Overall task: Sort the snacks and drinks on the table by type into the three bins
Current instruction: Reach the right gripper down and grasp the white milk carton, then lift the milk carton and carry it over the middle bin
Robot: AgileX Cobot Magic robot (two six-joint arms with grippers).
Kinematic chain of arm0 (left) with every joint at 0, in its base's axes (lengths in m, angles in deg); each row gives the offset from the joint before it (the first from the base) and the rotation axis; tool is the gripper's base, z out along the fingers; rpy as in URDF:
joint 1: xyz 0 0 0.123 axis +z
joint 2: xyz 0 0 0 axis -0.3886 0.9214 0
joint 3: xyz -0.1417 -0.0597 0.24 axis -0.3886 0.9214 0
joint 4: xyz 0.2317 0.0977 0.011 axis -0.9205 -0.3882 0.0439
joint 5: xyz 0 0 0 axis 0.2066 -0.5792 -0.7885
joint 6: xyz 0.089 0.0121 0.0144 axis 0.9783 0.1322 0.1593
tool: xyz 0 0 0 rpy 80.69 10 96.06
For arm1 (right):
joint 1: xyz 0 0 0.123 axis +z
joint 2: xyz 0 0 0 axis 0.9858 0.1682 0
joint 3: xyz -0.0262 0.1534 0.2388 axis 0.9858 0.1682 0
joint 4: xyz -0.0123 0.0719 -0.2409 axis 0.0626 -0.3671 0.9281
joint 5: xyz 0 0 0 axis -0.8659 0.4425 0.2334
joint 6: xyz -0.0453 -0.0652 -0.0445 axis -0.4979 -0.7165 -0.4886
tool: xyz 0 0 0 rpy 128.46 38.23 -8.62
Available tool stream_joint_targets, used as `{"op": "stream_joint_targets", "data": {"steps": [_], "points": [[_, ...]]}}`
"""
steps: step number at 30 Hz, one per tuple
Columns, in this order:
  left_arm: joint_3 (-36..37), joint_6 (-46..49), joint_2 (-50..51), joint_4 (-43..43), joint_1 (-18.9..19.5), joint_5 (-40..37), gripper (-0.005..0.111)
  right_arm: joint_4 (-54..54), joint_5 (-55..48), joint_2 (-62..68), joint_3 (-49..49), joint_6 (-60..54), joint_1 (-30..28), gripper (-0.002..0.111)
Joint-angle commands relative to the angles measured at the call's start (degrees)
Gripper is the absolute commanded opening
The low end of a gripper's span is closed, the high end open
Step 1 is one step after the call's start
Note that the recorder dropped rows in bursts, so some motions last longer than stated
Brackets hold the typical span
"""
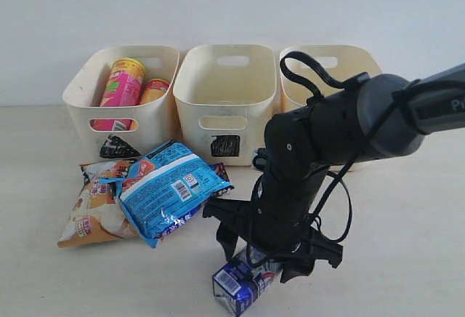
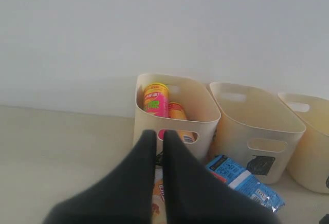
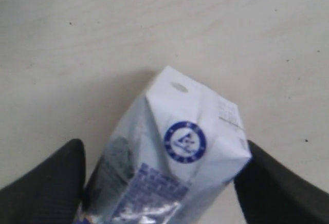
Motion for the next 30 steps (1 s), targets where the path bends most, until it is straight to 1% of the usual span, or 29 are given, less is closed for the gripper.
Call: {"op": "stream_joint_targets", "data": {"steps": [1,2,3,4,12,17,21,27,30], "points": [[0.21,0.37,-0.07,0.3,-0.34,-0.02,0.004,0.04,-0.27,-0.02,-0.23,-2.29,0.04,0.03],[0.21,0.37,-0.07,0.3,-0.34,-0.02,0.004,-0.18,-0.27,-0.02,-0.23,-2.91,0.04,0.02],[0.21,0.37,-0.07,0.3,-0.34,-0.02,0.004,-0.41,-0.37,-0.26,-0.23,-3.38,0.04,0.008],[0.21,0.37,-0.07,0.3,-0.34,-0.02,0.004,-0.41,-0.63,-0.45,-0.23,-3.67,0.04,0.0],[0.21,0.37,-0.07,0.3,-0.34,-0.02,0.004,-0.13,-0.95,-3.77,-0.23,-11.43,-0.6,0.0],[0.21,0.37,-0.07,0.3,-0.34,-0.02,0.004,4.12,-0.1,-8.51,-0.23,-15.96,-0.6,0.0],[0.21,0.37,-0.07,0.3,-0.34,-0.02,0.004,11.21,0.67,-12.38,-1.8,-16.34,-0.6,0.0],[0.21,0.37,-0.07,0.3,-0.34,-0.02,0.004,21.77,1.99,-14.0,-10.19,-17.04,-0.6,0.0],[0.21,0.37,-0.07,0.3,-0.34,-0.02,0.004,27.51,6.08,-13.87,-13.87,-17.17,-0.6,0.0]]}}
